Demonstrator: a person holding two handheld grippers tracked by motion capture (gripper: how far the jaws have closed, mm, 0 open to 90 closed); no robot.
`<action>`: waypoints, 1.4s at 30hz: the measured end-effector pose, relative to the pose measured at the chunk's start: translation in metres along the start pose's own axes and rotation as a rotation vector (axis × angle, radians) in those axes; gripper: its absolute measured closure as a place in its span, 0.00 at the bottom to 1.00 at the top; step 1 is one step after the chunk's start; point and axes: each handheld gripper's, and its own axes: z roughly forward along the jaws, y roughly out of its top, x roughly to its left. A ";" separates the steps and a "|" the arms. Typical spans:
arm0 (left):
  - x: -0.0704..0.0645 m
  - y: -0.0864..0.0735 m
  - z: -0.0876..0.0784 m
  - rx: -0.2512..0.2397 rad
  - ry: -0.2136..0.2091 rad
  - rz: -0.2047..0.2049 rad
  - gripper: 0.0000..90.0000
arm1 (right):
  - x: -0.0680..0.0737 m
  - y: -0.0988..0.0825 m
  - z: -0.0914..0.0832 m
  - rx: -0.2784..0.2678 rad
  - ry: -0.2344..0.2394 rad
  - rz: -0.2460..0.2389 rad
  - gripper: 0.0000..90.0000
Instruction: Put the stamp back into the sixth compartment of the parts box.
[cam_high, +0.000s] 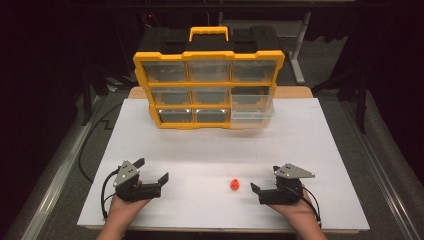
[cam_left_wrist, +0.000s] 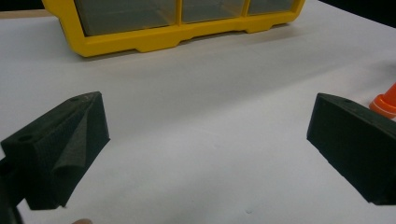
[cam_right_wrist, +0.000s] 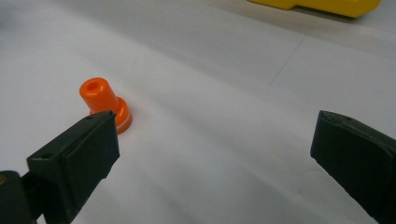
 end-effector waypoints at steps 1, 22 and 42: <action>0.000 0.000 0.000 0.000 0.000 0.002 0.00 | 0.003 0.002 0.002 -0.006 0.011 -0.008 0.03; 0.001 0.001 -0.001 -0.004 -0.006 0.016 0.00 | 0.038 0.019 0.029 -0.023 0.106 -0.071 0.17; 0.001 0.000 0.000 0.004 -0.007 0.023 0.00 | 0.045 0.018 0.029 -0.015 0.178 -0.077 0.58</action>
